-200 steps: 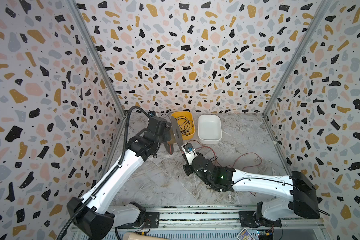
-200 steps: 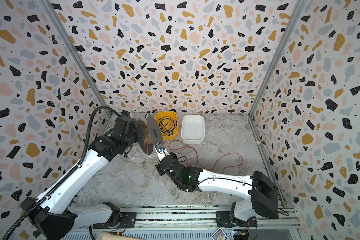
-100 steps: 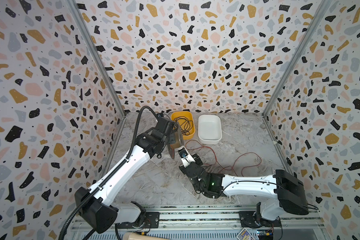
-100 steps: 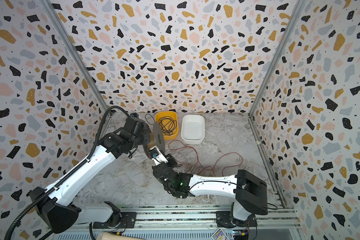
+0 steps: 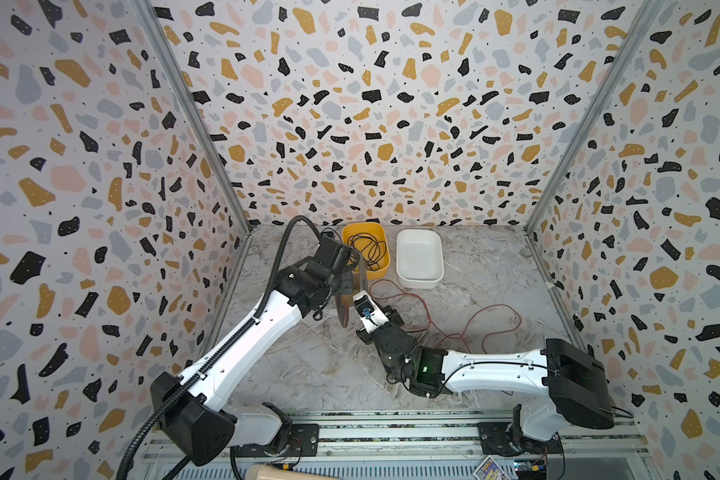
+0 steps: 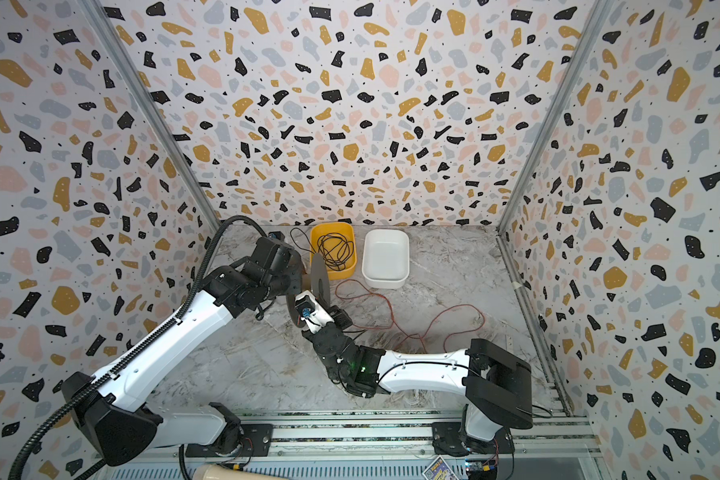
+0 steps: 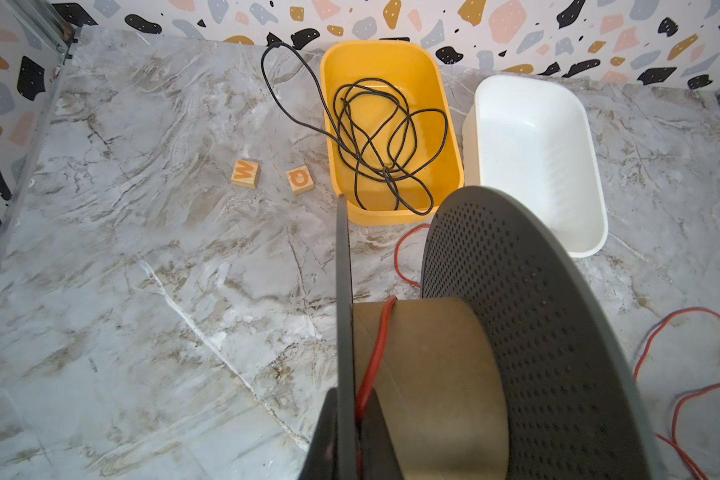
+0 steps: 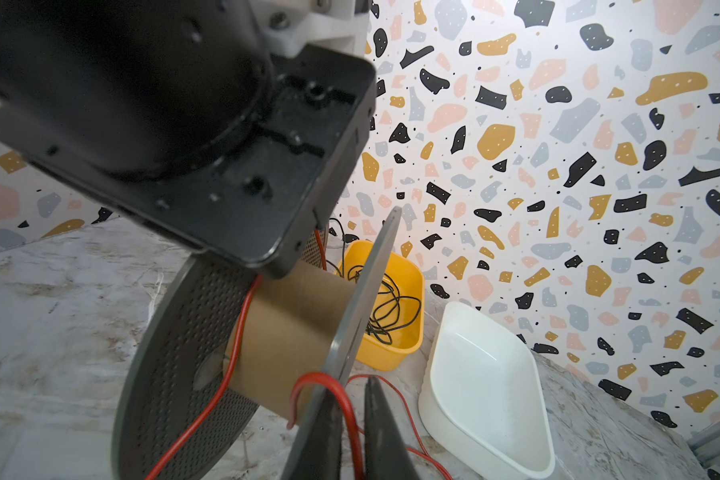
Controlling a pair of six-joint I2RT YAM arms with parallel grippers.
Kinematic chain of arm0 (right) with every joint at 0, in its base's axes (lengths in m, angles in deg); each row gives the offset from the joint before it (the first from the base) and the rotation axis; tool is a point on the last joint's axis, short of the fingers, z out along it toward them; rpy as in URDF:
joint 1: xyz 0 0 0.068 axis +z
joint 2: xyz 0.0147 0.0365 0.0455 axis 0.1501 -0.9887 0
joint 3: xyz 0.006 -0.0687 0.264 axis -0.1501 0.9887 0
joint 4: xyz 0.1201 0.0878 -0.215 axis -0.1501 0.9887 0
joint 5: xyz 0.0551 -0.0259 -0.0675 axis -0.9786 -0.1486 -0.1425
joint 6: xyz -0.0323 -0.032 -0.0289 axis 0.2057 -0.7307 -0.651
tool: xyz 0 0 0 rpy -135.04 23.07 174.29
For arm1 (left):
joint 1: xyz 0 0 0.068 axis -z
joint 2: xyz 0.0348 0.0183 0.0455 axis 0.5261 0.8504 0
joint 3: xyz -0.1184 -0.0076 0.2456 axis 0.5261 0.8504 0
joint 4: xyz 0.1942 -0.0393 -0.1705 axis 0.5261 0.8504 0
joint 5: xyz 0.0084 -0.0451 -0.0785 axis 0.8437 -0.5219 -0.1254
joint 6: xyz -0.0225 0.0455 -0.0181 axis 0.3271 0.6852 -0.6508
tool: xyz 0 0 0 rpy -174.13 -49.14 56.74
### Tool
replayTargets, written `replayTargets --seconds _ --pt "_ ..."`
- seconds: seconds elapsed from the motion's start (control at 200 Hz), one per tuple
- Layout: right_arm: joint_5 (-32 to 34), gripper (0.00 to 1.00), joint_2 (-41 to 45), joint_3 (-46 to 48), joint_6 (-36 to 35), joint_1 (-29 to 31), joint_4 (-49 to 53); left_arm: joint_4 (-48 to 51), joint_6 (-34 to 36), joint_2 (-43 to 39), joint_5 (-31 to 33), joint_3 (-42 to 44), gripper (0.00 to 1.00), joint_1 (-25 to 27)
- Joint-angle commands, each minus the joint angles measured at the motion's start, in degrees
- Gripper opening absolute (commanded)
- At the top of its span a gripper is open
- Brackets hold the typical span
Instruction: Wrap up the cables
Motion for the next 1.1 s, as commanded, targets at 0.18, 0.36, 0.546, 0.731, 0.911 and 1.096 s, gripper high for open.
replayTargets --seconds 0.18,0.36,0.546,0.731,0.911,1.096 --pt "0.2 0.19 -1.1 -5.5 4.4 -3.4 2.2 0.4 5.3 -3.8 -1.2 0.9 0.00 0.3" --pt "-6.2 0.22 -2.0 -8.5 9.1 -7.3 10.1 0.8 6.9 -4.1 -2.9 1.9 0.00 0.3" --pt "-15.1 0.24 -3.2 -12.4 10.7 -11.0 17.0 0.5 9.3 -5.3 -3.3 3.6 0.00 0.3" --pt "-23.8 0.24 -4.9 -15.3 12.3 -14.4 22.5 0.8 10.3 -6.7 -4.5 5.3 0.00 0.3" --pt "-39.6 0.24 -7.0 -16.5 15.1 -20.0 27.4 1.4 12.7 -8.4 -6.0 5.7 0.00 0.3" --pt "-48.8 0.25 -8.3 -15.0 17.1 -24.2 29.0 3.7 14.2 -8.6 -6.1 4.3 0.00 0.3"
